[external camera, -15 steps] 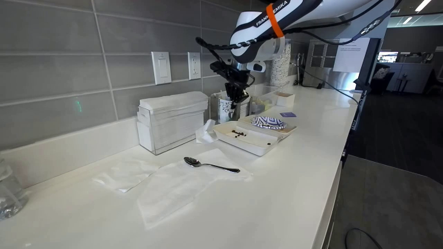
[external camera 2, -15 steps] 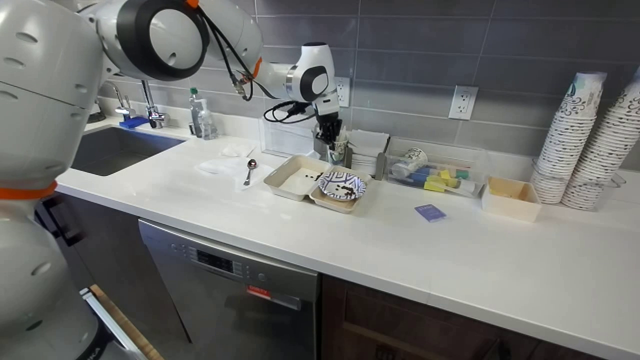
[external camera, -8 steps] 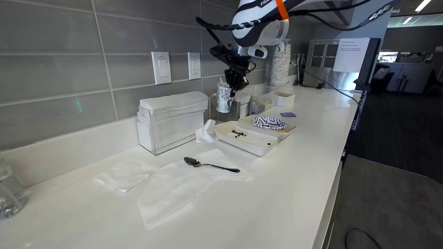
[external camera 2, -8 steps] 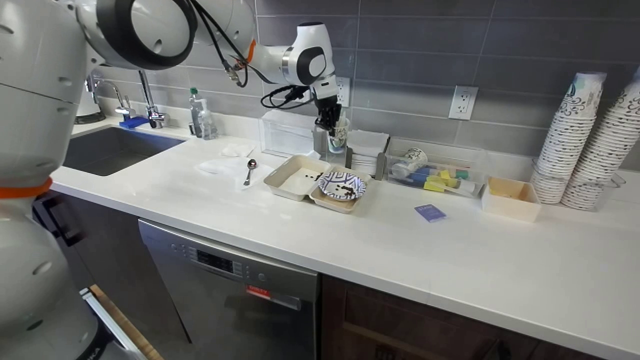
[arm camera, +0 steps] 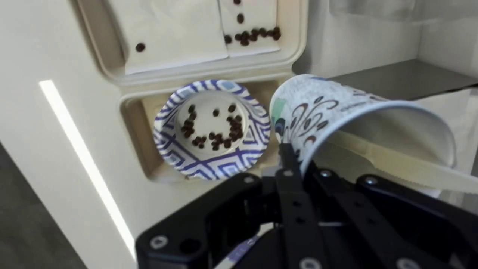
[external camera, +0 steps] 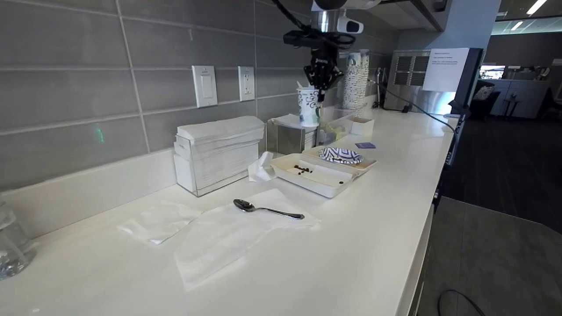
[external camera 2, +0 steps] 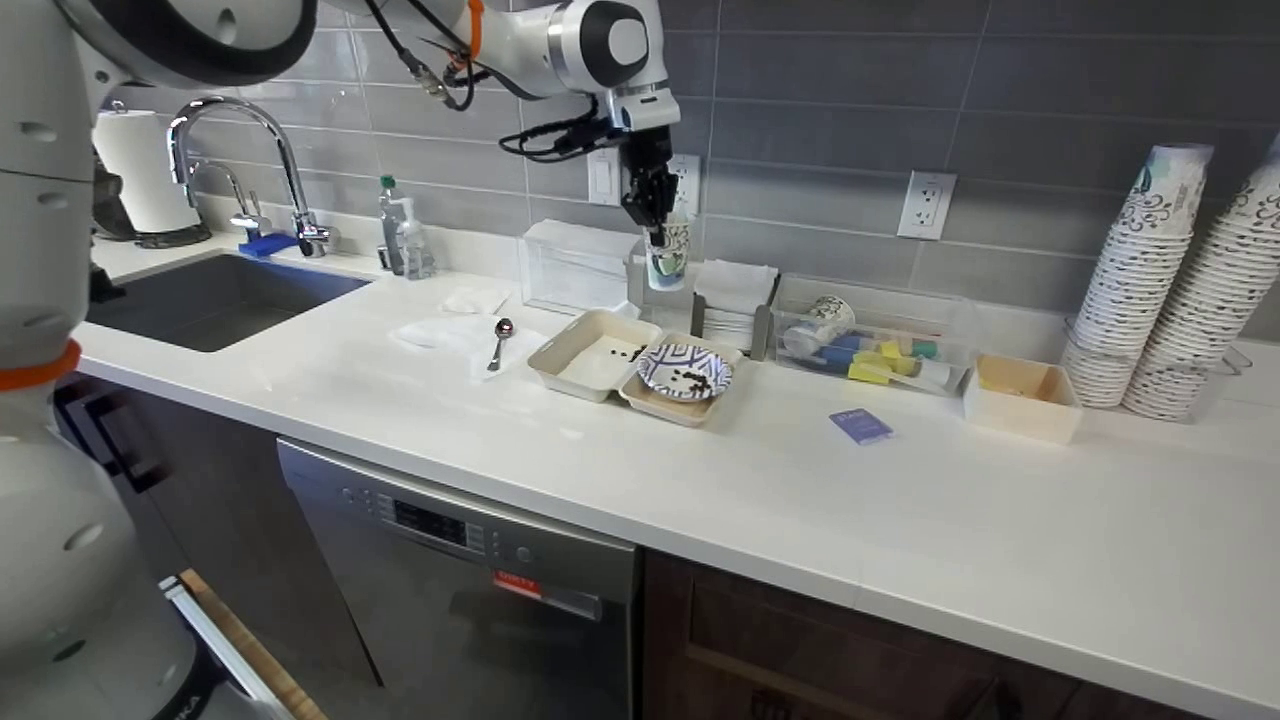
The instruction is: Put the cup on the right side of the foam pack
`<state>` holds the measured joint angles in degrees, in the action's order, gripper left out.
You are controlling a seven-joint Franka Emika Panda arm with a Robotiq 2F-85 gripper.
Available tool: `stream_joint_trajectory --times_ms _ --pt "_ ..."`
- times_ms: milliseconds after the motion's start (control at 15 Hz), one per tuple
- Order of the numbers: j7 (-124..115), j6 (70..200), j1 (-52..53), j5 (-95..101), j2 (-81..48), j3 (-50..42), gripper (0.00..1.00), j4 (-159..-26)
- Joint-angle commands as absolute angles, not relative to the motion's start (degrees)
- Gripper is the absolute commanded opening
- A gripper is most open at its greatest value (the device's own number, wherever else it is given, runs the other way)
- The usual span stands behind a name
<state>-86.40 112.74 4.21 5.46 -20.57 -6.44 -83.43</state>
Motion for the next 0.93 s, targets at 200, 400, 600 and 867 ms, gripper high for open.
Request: stream_joint_trajectory --times_ms 200,400,600,867 --pt "-88.34 110.45 -1.63 7.54 -18.72 -10.73 0.01 -85.06" --pt "-83.75 112.82 -6.15 4.99 -19.93 -11.93 0.01 -85.87" --pt "-84.98 111.61 -6.91 5.07 -20.60 -12.59 0.04 -84.54" --pt "-85.54 113.45 -8.66 3.78 -22.05 -13.38 0.04 -84.14"
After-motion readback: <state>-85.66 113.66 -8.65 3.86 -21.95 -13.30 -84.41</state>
